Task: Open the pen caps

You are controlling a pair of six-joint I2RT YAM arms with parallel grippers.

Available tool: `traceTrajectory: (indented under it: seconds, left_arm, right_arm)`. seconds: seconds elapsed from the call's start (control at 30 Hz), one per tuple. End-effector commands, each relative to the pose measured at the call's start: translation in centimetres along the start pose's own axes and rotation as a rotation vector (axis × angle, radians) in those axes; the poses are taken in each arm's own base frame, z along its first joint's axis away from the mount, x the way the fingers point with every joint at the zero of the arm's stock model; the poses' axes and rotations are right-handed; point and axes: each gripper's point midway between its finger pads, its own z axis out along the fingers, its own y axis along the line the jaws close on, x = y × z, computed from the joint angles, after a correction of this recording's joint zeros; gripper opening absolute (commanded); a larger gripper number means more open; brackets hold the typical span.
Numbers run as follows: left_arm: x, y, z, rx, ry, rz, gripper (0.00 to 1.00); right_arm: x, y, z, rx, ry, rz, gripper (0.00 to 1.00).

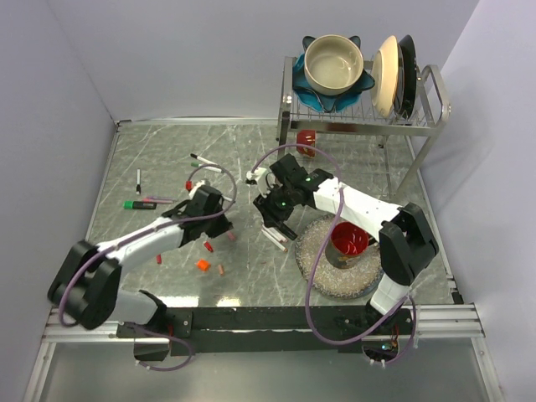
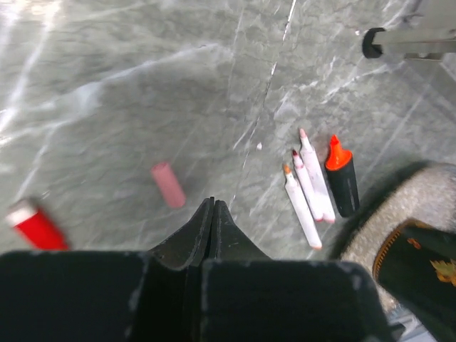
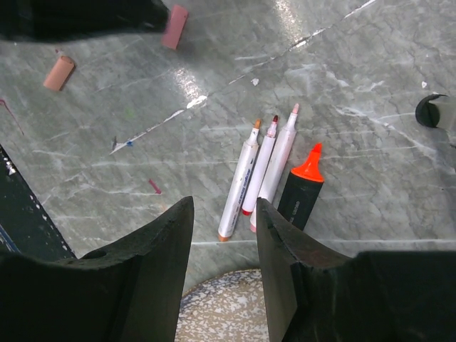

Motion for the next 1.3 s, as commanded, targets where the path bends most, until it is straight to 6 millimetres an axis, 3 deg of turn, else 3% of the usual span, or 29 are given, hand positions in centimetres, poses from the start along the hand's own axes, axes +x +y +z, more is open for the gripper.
traceTrajectory:
  seconds: [0.0,0.13,0.33,0.63,0.83,0.93,1.1,1.17,1.27]
  left_arm:
    - [-0.7,-2.2,1.7,0.013,-0.025,-0.016,0.01]
    - [-0.5,-1.5,2.9,-0.052,-0.024,-0.027,0.01]
    - [0.6,1.6,4.2,-0.188,-0.001,-0.031,0.01]
    - [2.1,5.6,2.0,-0.268,-0.008,-0.068,0.01]
    - [2.5,6.1,0.3,-0.222,-0.020,-0.093,0.04]
    - [1.6,5.2,-0.5,-0.184,-0.044,-0.084,0.14]
    - [-2.2,2.0,-2.0,-0.111,-0.150,-0.051,0.40]
    - [-4.0,1.8,-2.2,-0.104,-0.193,-0.065,0.51]
    - [-6.5,1.4,-1.9,-0.072,-0.209,-0.122,0.54]
  right_arm:
    - [-1.7,0.3,-1.6,-0.008,-0.071,-0.026,0.48]
    - [-1.7,0.5,-1.6,-0.015,-0.072,-0.027,0.48]
    - [-1.7,0.7,-1.7,-0.021,-0.072,-0.030,0.48]
    - [-1.8,0.6,-1.9,-0.018,-0.076,-0.027,0.48]
    - [-2.0,0.5,-2.1,-0.016,-0.084,-0.026,0.48]
    - [-2.0,0.6,-2.0,-0.019,-0.084,-0.026,0.48]
    - [-2.0,0.6,-2.2,-0.021,-0.089,-0.027,0.48]
    - [-2.0,0.5,-2.3,-0.021,-0.091,-0.025,0.48]
    - [-2.0,0.5,-2.4,-0.022,-0.092,-0.024,0.48]
